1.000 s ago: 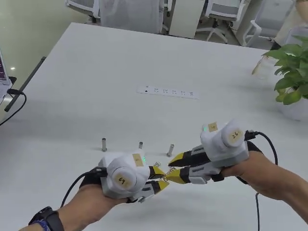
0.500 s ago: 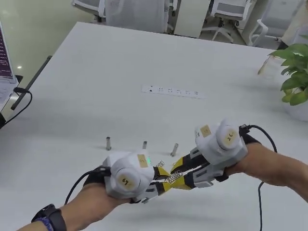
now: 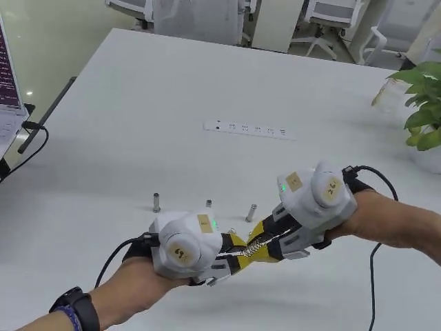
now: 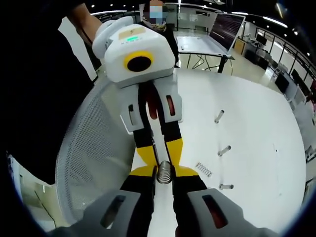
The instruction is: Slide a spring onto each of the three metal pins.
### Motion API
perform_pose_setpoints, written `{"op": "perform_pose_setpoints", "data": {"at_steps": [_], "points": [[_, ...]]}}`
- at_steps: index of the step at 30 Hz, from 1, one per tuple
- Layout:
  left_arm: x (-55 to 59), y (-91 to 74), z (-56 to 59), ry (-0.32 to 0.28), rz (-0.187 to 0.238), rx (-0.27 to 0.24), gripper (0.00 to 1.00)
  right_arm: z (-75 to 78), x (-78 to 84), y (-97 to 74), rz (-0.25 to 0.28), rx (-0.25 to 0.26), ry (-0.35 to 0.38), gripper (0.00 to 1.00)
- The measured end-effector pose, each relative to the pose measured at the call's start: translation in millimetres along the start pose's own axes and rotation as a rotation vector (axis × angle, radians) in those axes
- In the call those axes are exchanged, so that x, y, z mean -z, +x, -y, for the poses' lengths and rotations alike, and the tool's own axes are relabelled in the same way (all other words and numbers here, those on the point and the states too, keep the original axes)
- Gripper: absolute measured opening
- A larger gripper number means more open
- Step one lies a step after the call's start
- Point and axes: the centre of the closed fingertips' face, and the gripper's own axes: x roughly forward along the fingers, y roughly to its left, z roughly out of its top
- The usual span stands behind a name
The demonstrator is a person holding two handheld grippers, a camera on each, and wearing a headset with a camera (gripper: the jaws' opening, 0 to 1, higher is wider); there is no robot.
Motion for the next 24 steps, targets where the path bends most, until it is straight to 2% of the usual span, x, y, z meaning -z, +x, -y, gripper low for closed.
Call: {"op": "perform_pose_setpoints", "data": {"at_steps": [5,12,24], "points": [[-1.4,-0.2,-0.7,-0.004,0.005,0.001,0.02,1.2,0.9,-0.4,-0.023,-0.004,-0.03,0.09],[-3.0,-2.3,-2.5,-0.023,0.014,0.0,0.02,1.9,-1.6,-1.2,-0.028,-0.005,-0.052,0.09],[-4.2,-2.5,-2.2,-0.015,0.017,0.007,0.02,1.2,-1.2,-2.8,-0.058,-0.023,-0.085,0.09]]}}
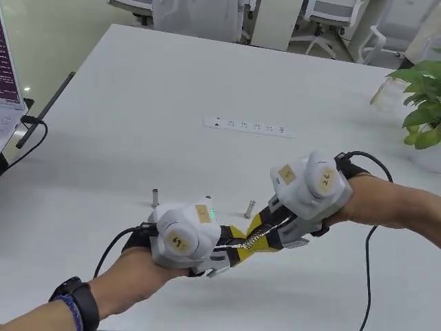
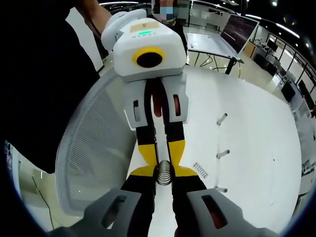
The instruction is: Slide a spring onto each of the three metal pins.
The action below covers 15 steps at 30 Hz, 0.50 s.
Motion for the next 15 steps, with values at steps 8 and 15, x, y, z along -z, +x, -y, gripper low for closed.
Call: {"op": "perform_pose_setpoints", "data": {"at_steps": [8,15], "points": [[-1.5,-0.3,-1.3,-0.009,0.006,-0.002,0.02,1.0,-0.6,-0.5,-0.02,-0.006,-0.048,0.09],[-1.1,0.3,-2.1,-0.014,0.01,-0.002,0.02,2.0,-0.6,0.2,-0.033,-0.011,-0.06,0.09]]}}
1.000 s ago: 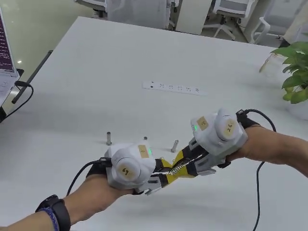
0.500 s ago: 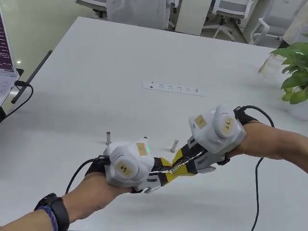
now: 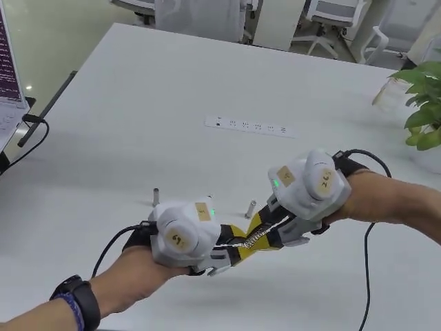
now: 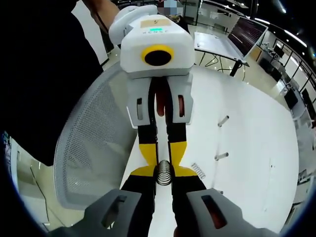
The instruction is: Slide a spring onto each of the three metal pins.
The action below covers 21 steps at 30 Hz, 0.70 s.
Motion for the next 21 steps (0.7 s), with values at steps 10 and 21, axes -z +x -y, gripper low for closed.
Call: {"op": "perform_pose_setpoints", "data": {"at_steps": [10,21], "points": [[9.6,-1.3,-1.0,-0.021,-0.014,-0.005,0.03,0.7,-0.1,10.7,-0.019,0.0,-0.017,0.09],[18.4,-18.8,-13.7,-0.07,-0.015,-0.058,0.05,12.1,-16.0,17.1,0.002,-0.01,-0.028,0.08]]}}
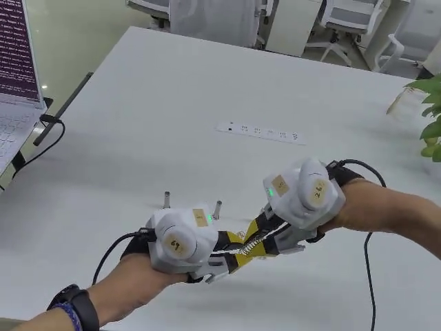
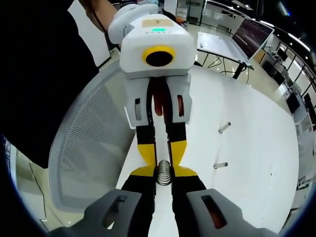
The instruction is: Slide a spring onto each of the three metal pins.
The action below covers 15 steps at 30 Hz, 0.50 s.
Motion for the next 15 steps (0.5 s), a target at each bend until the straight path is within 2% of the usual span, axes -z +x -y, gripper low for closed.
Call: {"op": "perform_pose_setpoints", "data": {"at_steps": [8,15], "points": [[8.5,-12.9,-10.4,-0.032,-0.005,-0.046,0.09,6.7,-2.6,6.2,0.003,-0.004,-0.003,0.08],[12.5,-20.7,-17.4,-0.057,-0.006,-0.075,0.12,10.2,3.4,10.4,-0.006,-0.003,0.01,0.08]]}}
